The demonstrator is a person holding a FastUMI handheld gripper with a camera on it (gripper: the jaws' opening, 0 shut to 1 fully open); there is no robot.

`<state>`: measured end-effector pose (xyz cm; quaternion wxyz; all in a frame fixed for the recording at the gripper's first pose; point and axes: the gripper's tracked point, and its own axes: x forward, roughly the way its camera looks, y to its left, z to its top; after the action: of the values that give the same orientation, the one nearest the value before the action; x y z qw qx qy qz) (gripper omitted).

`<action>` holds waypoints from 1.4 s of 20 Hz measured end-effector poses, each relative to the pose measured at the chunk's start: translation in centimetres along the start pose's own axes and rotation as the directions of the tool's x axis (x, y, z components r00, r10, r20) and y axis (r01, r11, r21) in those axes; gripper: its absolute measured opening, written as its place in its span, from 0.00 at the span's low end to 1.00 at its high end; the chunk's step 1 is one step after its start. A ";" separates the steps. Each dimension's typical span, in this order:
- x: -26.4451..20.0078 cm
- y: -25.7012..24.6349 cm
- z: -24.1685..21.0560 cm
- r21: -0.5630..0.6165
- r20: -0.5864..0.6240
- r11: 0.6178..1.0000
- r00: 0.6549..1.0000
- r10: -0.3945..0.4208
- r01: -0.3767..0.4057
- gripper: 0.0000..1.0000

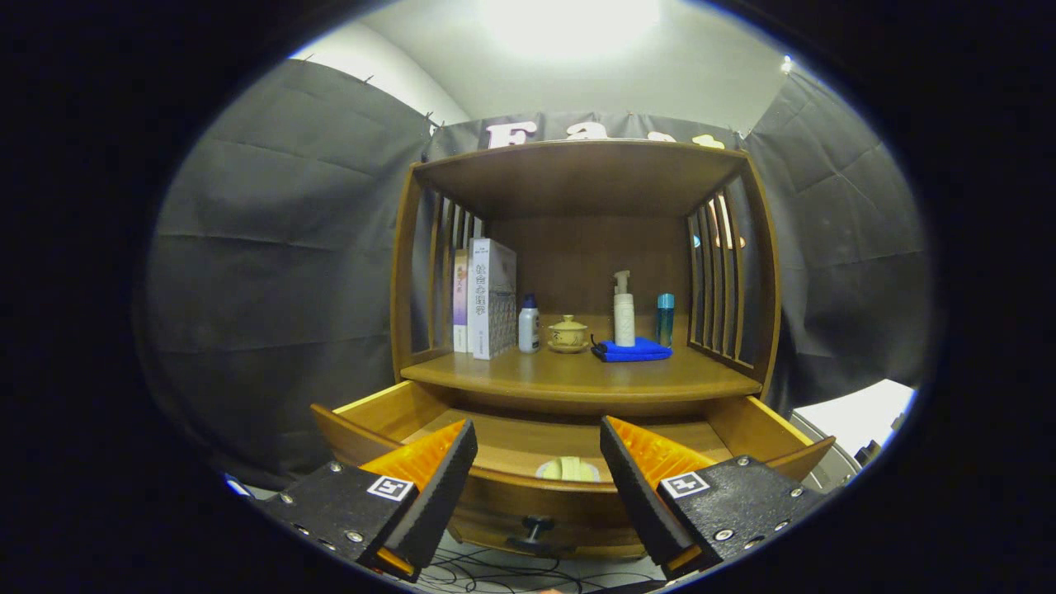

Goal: Pull open the drawer, take out the items inside it, and place them on the countertop above the cabinet.

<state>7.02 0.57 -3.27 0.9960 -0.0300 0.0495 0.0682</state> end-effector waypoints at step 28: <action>11.4 -3.3 -10.9 0.131 -0.611 0.990 0.791 0.041 0.050 0.90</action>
<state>17.67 -1.94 -15.09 0.9261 0.0196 0.3736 0.0488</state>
